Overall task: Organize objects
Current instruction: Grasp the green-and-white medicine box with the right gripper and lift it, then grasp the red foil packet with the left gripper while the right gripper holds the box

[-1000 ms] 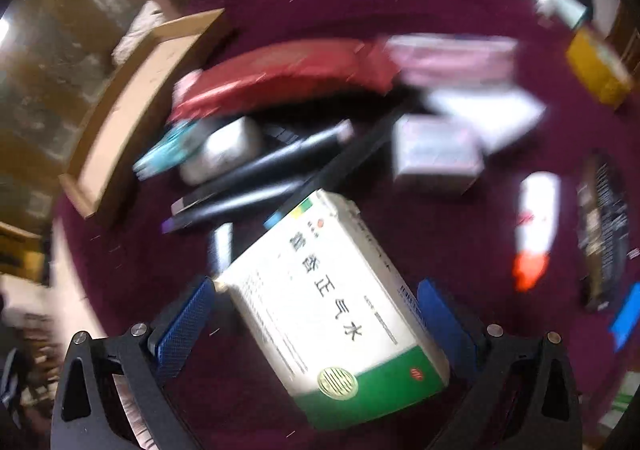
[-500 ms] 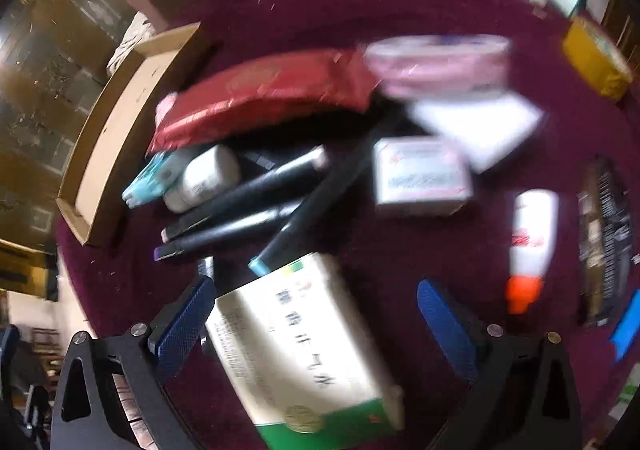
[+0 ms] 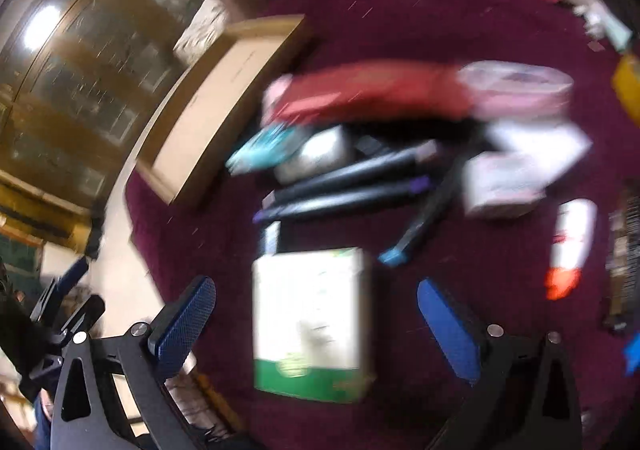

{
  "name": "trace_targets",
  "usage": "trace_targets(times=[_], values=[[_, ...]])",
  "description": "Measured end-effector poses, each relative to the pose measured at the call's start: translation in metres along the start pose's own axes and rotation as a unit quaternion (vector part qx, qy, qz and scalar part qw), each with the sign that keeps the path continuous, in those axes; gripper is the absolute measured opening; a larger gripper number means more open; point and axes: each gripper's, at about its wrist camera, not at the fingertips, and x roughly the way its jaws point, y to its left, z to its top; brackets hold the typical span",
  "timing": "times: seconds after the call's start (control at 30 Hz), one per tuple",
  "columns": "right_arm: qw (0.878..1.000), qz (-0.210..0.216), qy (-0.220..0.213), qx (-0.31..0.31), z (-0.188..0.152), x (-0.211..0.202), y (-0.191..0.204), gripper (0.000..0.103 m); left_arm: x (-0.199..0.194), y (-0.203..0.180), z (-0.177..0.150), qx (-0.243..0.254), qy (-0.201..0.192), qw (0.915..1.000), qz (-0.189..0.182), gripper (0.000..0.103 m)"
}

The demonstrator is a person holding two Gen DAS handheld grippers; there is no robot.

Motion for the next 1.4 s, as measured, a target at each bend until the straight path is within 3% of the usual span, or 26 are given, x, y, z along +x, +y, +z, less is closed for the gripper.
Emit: trace_targets(times=[0.1,0.27,0.43,0.67,0.7,0.73,0.87,1.0,1.03,1.17,1.4], values=[[0.999,-0.040,-0.021,-0.016,0.005,-0.012,-0.015,0.103,0.008,0.004,0.002,-0.014,0.010,0.9997,-0.017,0.101],[0.999,-0.032,0.021,-0.034,-0.006,-0.013,-0.011,0.103,0.022,0.000,0.006,-0.020,0.030,0.9987,-0.036,0.101],[0.997,-0.020,0.069,-0.026,-0.026,0.013,0.016,0.103,0.026,-0.007,0.010,-0.011,0.032,0.9986,-0.042,0.101],[0.989,-0.075,0.113,-0.057,-0.039,0.049,0.040,0.102,0.032,-0.010,0.006,-0.007,0.039,0.9977,-0.055,0.101],[0.988,-0.080,0.120,-0.059,-0.041,0.054,0.042,0.100,0.034,-0.009,0.005,-0.007,0.041,0.9976,-0.056,0.101],[0.987,-0.078,0.128,-0.061,-0.044,0.060,0.042,0.078,0.035,-0.009,0.005,-0.006,0.043,0.9974,-0.057,0.101],[0.991,-0.070,0.112,-0.036,-0.046,0.052,0.032,0.078,0.037,-0.011,0.012,0.013,0.041,0.9971,-0.063,0.101],[0.995,-0.052,0.079,0.012,-0.049,0.025,0.004,0.078,0.035,-0.029,0.041,0.092,0.023,0.9917,-0.086,0.101],[0.996,-0.045,0.071,0.024,-0.051,0.018,-0.002,0.078,0.035,-0.035,0.050,0.111,0.021,0.9890,-0.096,0.101],[0.996,-0.043,0.032,0.067,-0.068,-0.015,-0.031,0.078,0.044,-0.069,0.096,0.216,0.016,0.9641,-0.154,0.101],[0.987,-0.047,-0.012,0.151,-0.101,-0.053,-0.062,0.078,0.099,-0.138,0.165,0.372,0.085,0.8949,-0.232,0.101]])
